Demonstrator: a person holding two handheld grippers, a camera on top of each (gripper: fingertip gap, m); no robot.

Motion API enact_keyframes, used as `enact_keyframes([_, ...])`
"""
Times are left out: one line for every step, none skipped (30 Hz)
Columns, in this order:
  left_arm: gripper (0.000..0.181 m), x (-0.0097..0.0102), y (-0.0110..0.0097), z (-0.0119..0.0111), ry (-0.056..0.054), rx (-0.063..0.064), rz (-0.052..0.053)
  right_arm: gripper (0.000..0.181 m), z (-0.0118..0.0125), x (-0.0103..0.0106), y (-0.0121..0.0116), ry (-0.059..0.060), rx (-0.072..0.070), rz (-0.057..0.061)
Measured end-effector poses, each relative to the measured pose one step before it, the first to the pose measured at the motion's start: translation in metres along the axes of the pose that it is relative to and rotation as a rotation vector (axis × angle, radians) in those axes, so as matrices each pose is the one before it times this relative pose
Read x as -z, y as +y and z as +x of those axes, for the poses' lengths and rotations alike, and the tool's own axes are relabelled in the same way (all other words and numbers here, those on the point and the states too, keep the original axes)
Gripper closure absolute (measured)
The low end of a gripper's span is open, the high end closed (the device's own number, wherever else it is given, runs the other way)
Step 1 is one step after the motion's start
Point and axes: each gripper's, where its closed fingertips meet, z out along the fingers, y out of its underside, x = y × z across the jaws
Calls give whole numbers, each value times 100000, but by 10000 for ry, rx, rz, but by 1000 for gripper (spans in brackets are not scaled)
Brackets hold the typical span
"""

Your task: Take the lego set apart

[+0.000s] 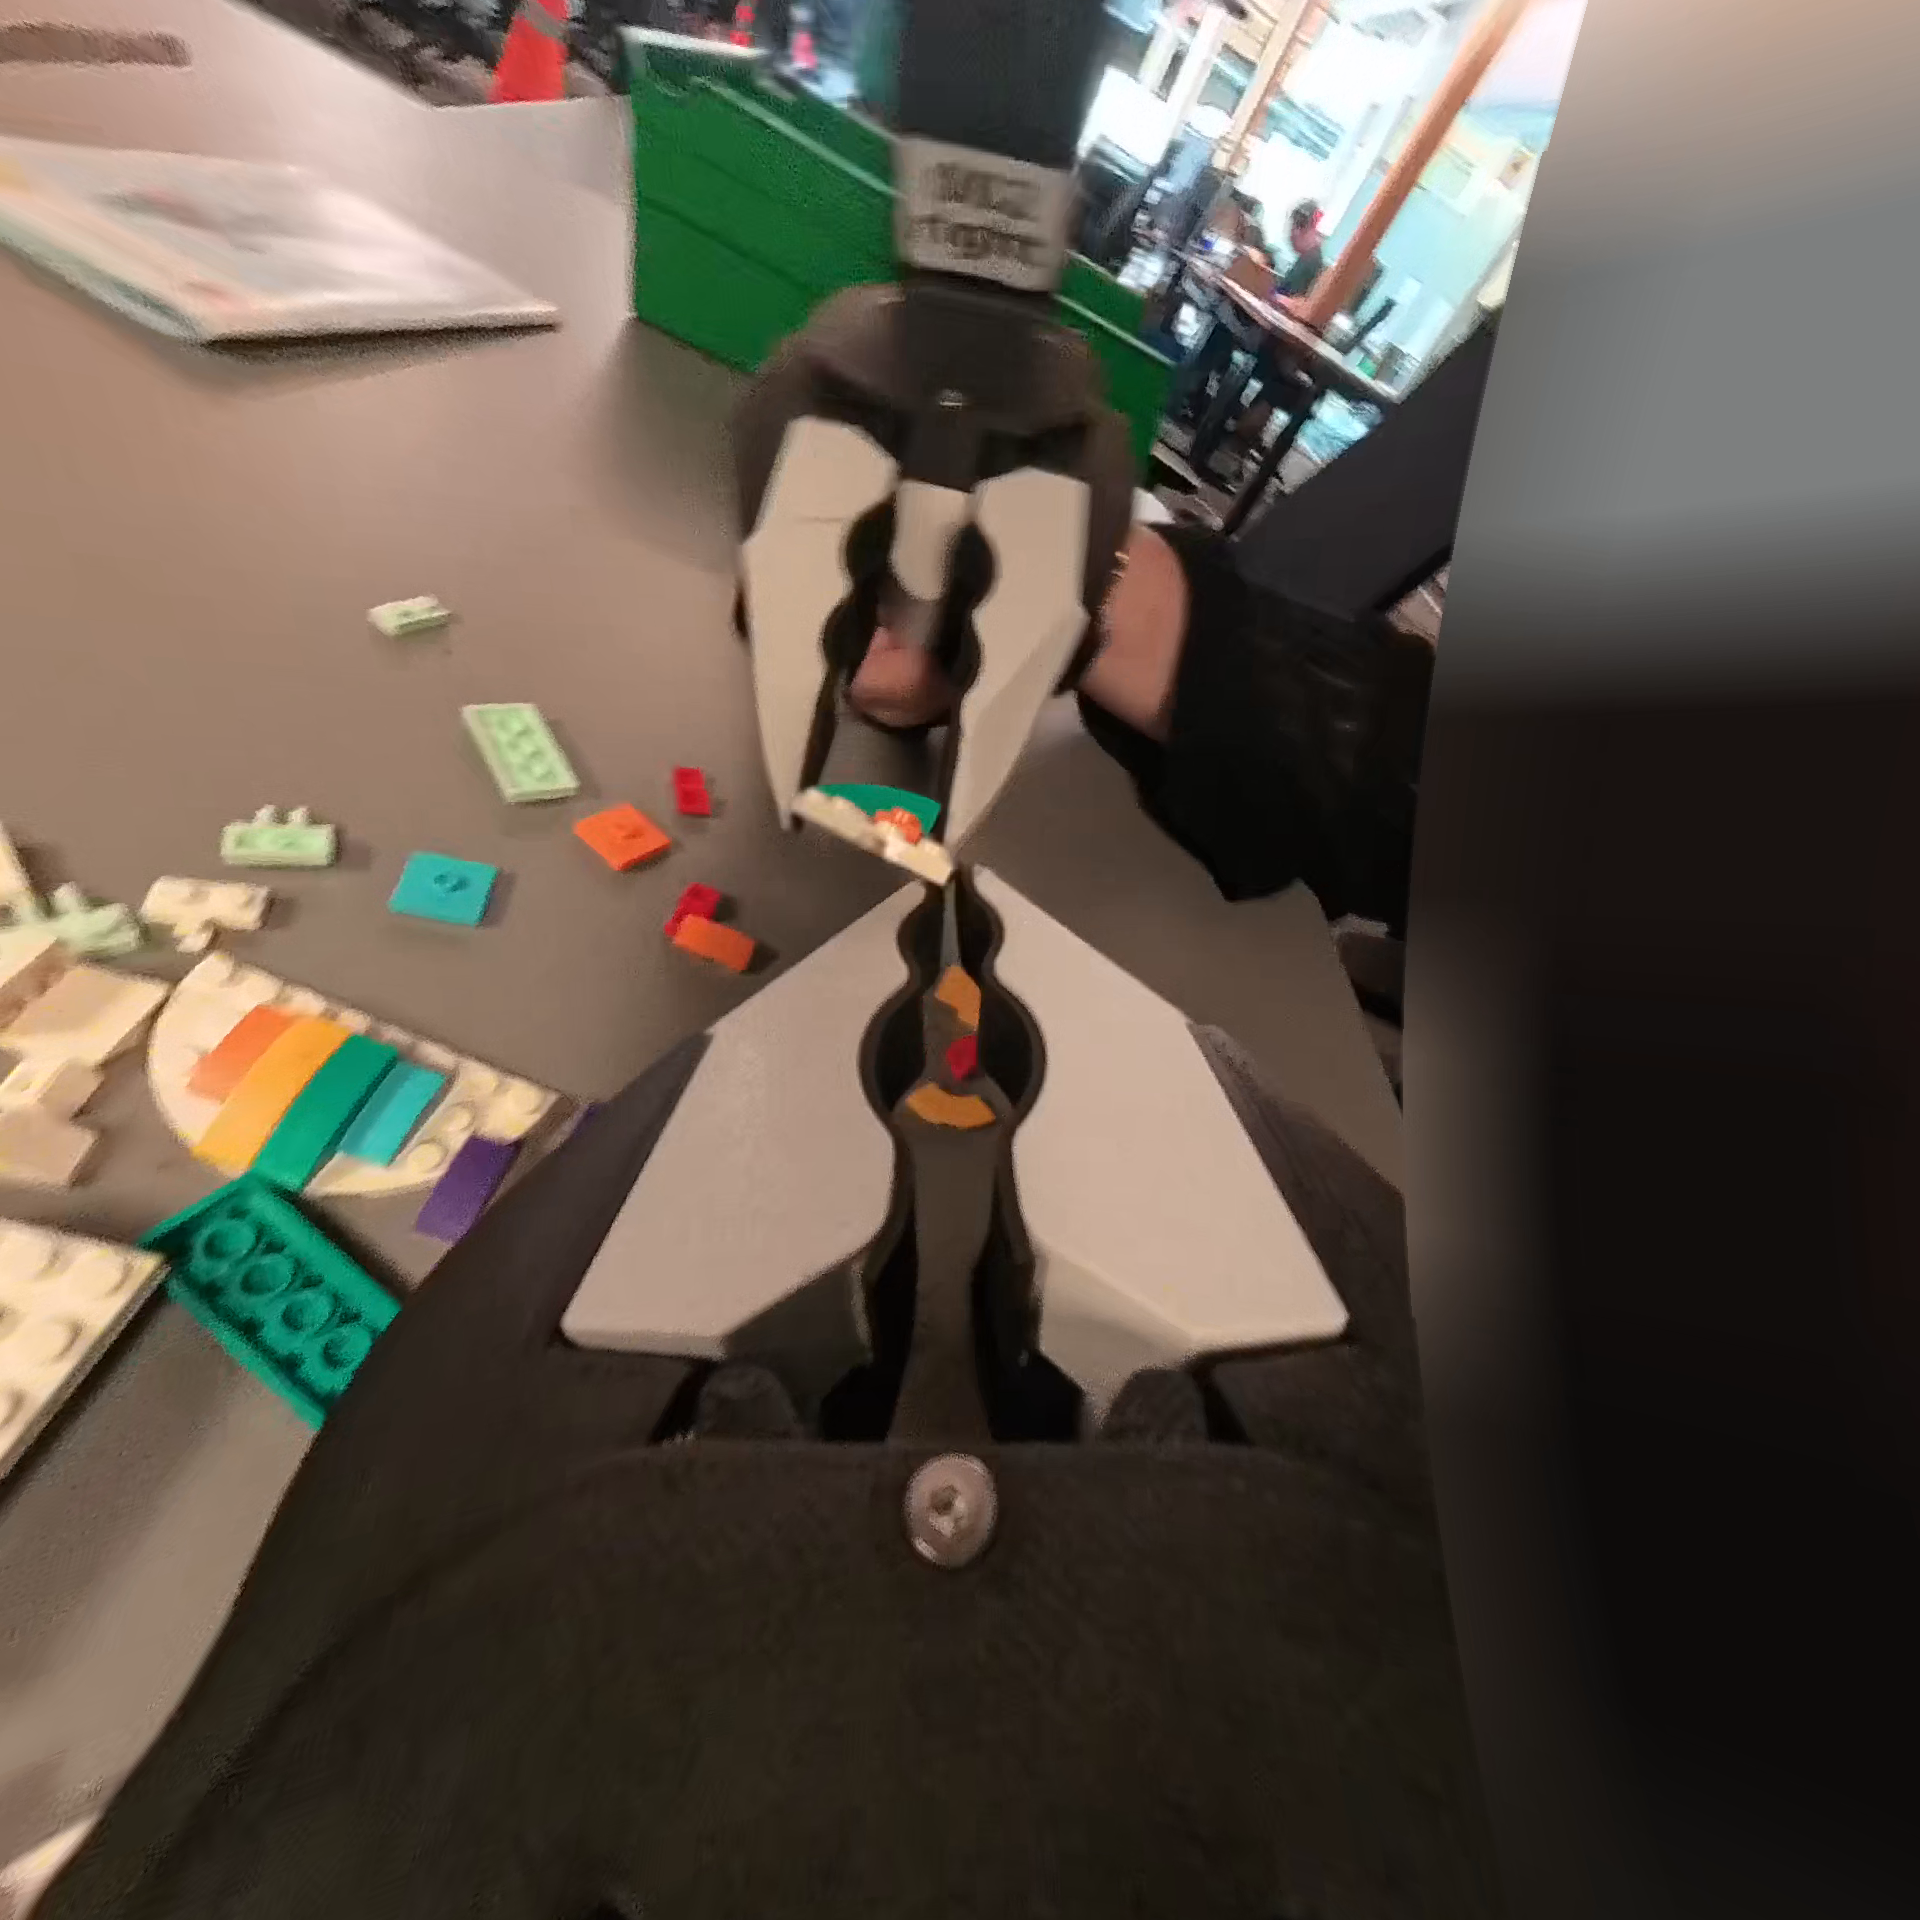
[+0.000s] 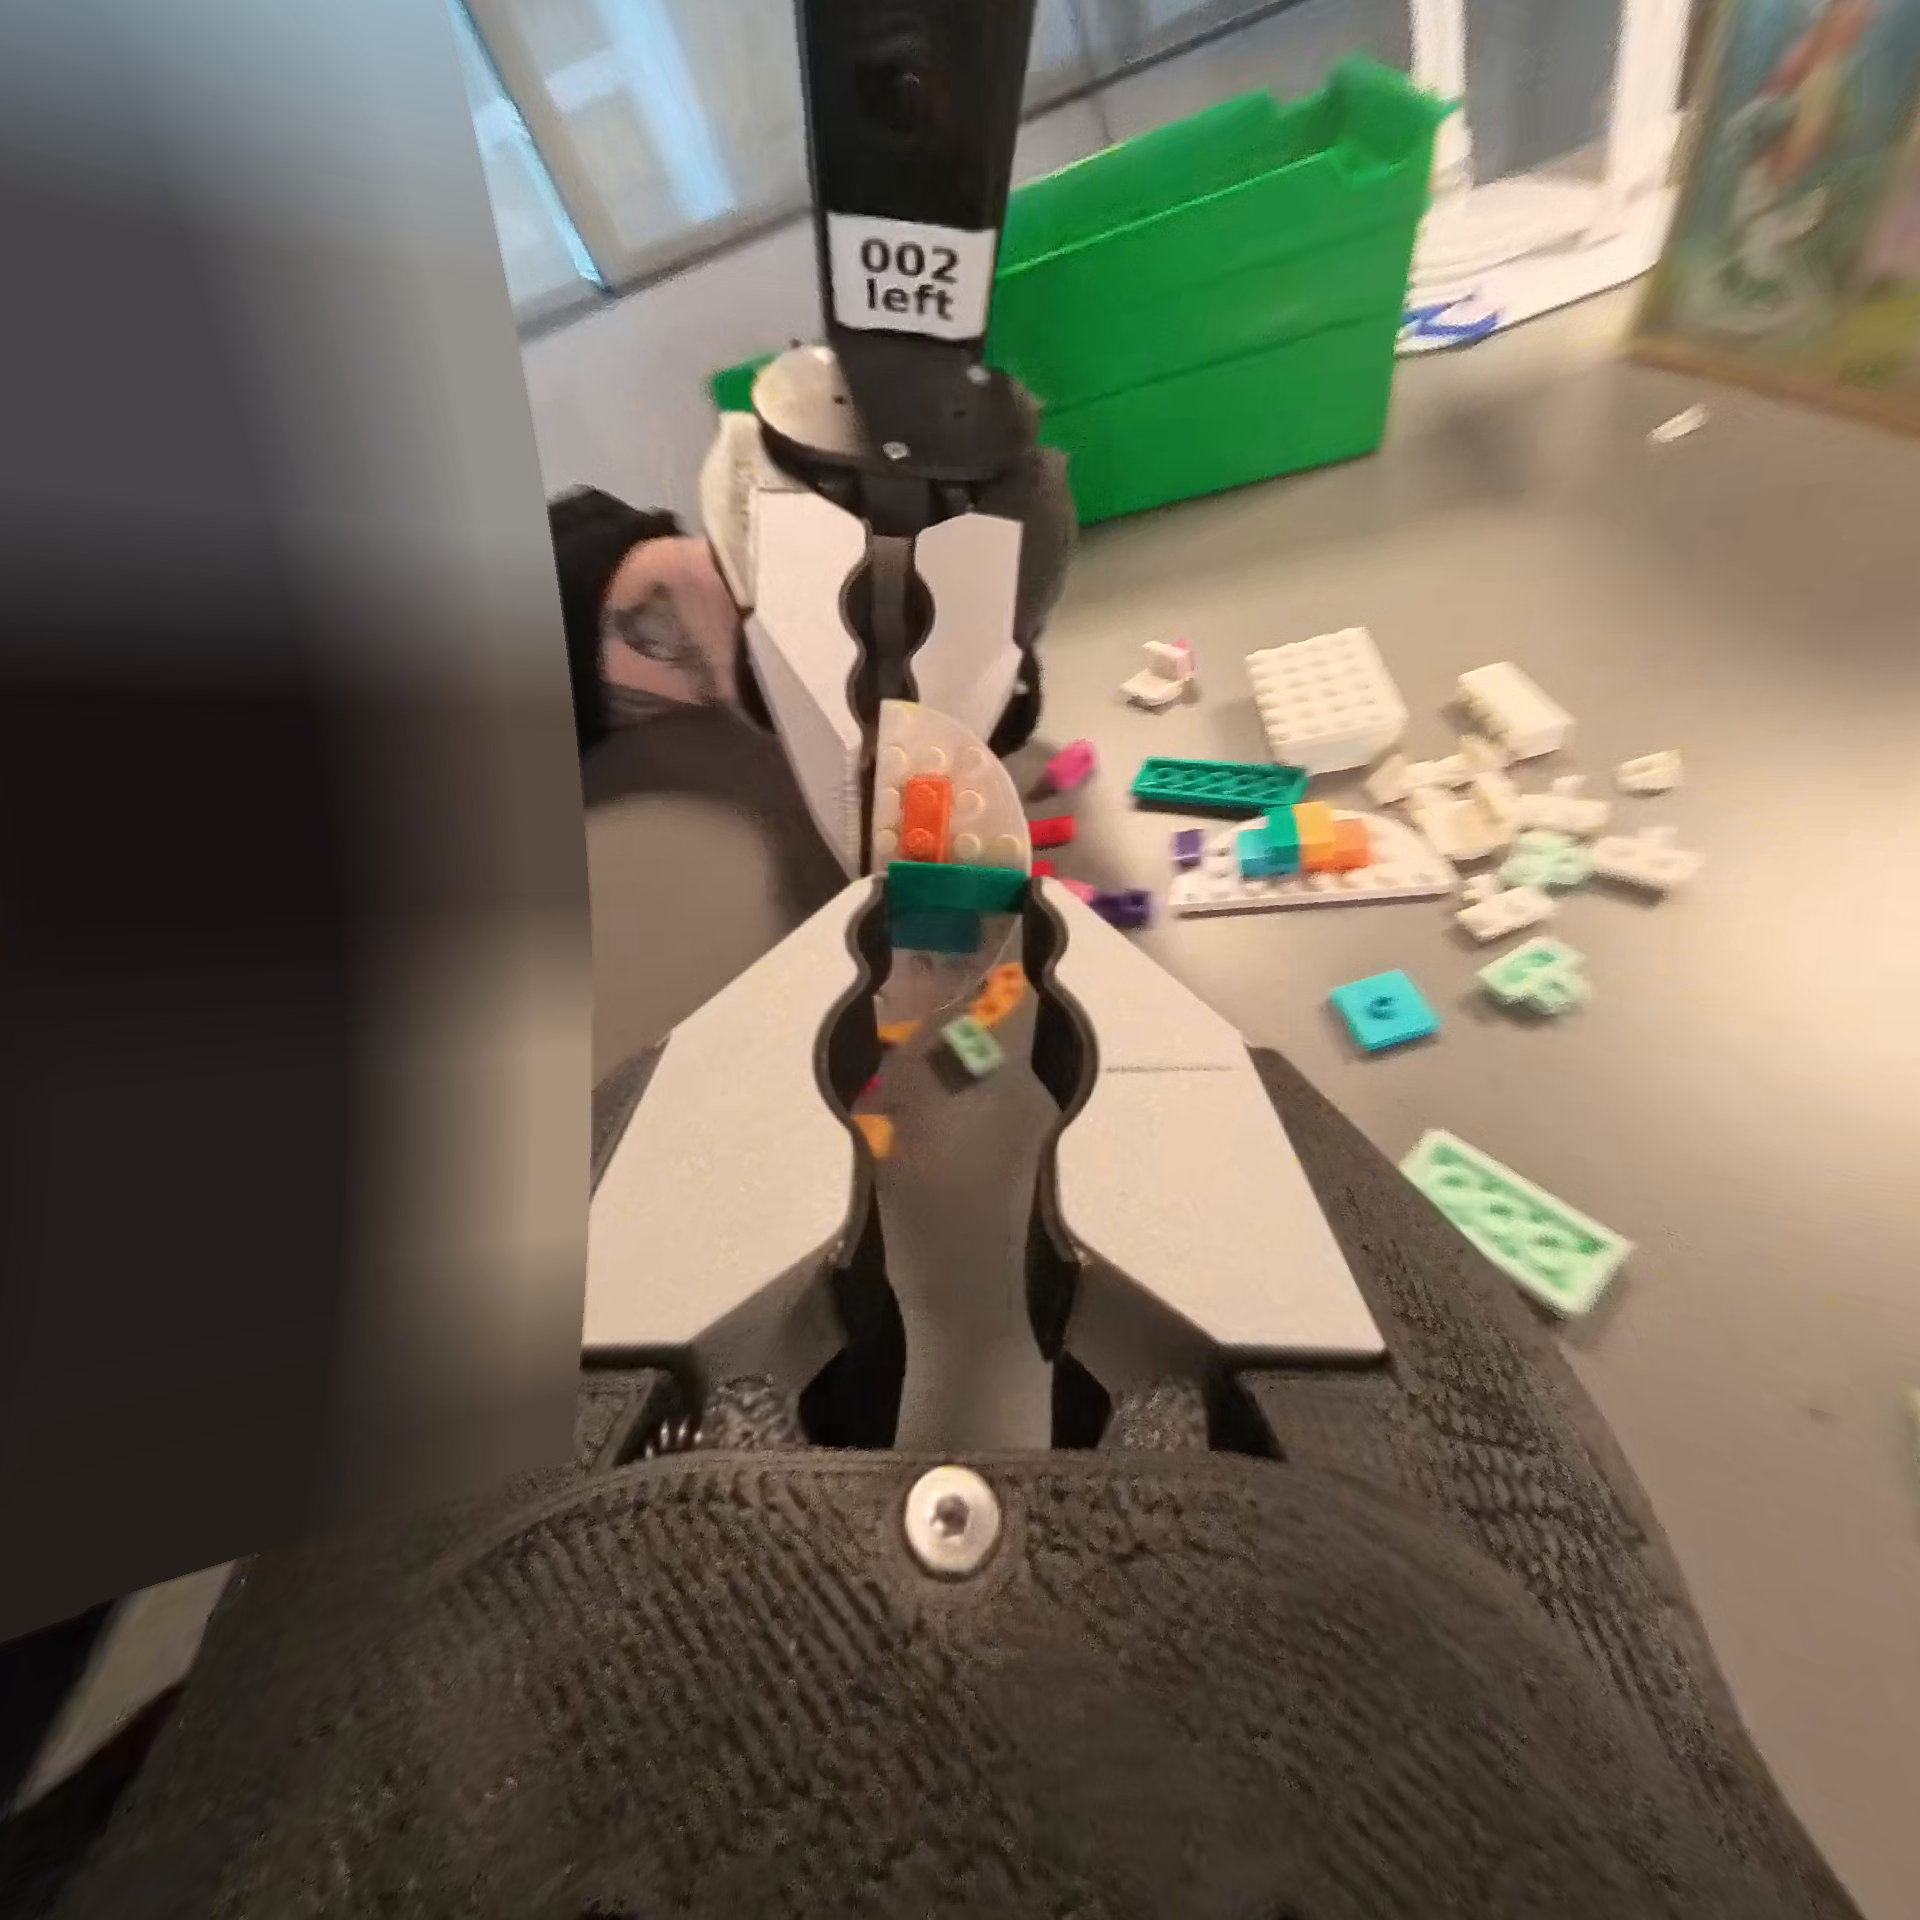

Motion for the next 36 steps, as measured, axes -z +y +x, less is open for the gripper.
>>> enact_keyframes([179, 30, -21, -665, -288, 345, 28, 157, 600, 23, 39, 734, 745, -142])
enact_keyframes([171, 82, -113, -156, 61, 283, 80, 157, 414, -7, 71, 565, 594, -172])
enact_keyframes([161, 89, -126, -18, 181, 348, 109, 158, 347, -78, -20, 477, 496, -130])
enact_keyframes([151, 102, -169, -312, 9, 440, 153, 158, 229, -111, -130, 412, 519, -83])
enact_keyframes([153, 135, -200, 2, 179, 276, 161, 158, 88, -142, -190, 345, 503, -72])
enact_keyframes([156, 170, -271, -61, 60, 155, 206, 158, 130, -137, -199, 362, 468, -63])
enact_keyframes([159, 172, -283, -252, -133, 105, 224, 157, 62, -133, -49, 308, 430, -149])
enact_keyframes([162, 154, -269, -275, -155, 97, 214, 157, 45, -137, 49, 297, 451, -202])
enact_keyframes([169, 130, -178, -410, -246, 95, 133, 157, 127, -114, -65, 353, 464, -159])
enact_keyframes([172, 130, -205, -228, -151, 51, 170, 157, 170, -73, -144, 372, 430, -133])
enact_keyframes([174, 130, -285, -222, -224, -105, 226, 157, 278, -56, -194, 415, 410, -119])
enact_keyframes([175, 129, -335, -93, -234, -234, 262, 157, 257, -54, -211, 401, 367, -91])
enact_keyframes([175, 104, -212, -29, -218, -318, 157, 158, 162, -49, -191, 291, 235, -60])
enact_keyframes([176, 129, -129, 14, -133, -360, 51, 158, 73, -48, -161, 115, -55, 20])
enact_keyframes([176, 105, -43, 0, -83, -341, -17, 158, -30, -50, -89, -140, -513, 137])
enact_keyframes([176, 74, -75, 89, 16, -256, 8, 158, -41, 3, -103, -393, -956, 302])
enact_keyframes([176, -8, -94, 122, 92, -10, 37, 158, -29, 71, -126, -535, -1110, 394])
enact_keyframes([176, -82, 66, -40, 82, 156, -33, 158, -12, 35, 90, -534, -1004, 294])
enact_keyframes([176, -98, 179, -162, -6, 147, -95, 158, 3, -17, 227, -442, -796, 203])
enact_keyframes([176, -15, 69, -62, 41, 68, -72, 158, -2, 8, 82, -384, -681, 263])
enact_keyframes([176, 149, 111, -468, -244, 2, -78, 157, -34, 271, -517, -427, -808, 503])
enact_keyframes([176, 407, -201, -953, -526, -13, 71, 158, -87, 572, -1123, -468, -865, 750])
enact_keyframes([176, 514, -330, -538, -64, 81, 142, 158, 155, 587, -825, -147, -474, 491])
enact_keyframes([176, 433, -377, -465, 76, 445, 264, 158, 604, 460, -30, 346, 169, -46])
enact_keyframes([176, 199, -212, -231, 203, 526, 153, 158, 665, 298, 432, 496, 491, -320])
enact_keyframes([176, 34, -28, -74, 120, 256, 0, 158, 589, 155, 686, 472, 521, -464])
enact_keyframes([176, -100, 154, 16, 19, -14, -121, 158, 580, 61, 939, 472, 559, -654])
enact_keyframes([176, -135, 169, 86, -37, -136, -115, 158, 306, -23, 1030, 306, 519, -767])
enact_keyframes([176, -155, 233, 165, 28, -67, -146, 157, -158, -98, 987, 15, 322, -756])
enact_keyframes([176, -160, 203, 234, 127, 76, -104, 157, -405, -207, 986, -152, 127, -718])
enact_keyframes([176, -146, 150, 174, 117, 78, -87, 157, -434, -316, 979, -153, 55, -640])
enact_keyframes([176, -105, 173, 87, 65, 35, -119, 152, -268, -370, 804, -6, 95, -472])
enact_keyframes([176, -71, 118, 81, 68, 45, -81, 141, -174, -354, 526, 106, 186, -287])
enact_keyframes([176, -53, 76, 75, 64, 53, -39, 136, -119, -239, 282, 145, 234, -201])
enact_keyframes([176, -41, 64, 15, 19, 23, -43, 132, -30, -117, -40, 184, 232, -68])
enact_keyframes([176, -23, 43, 0, 9, 8, -28, 128, -21, -22, -332, 168, 200, 132])
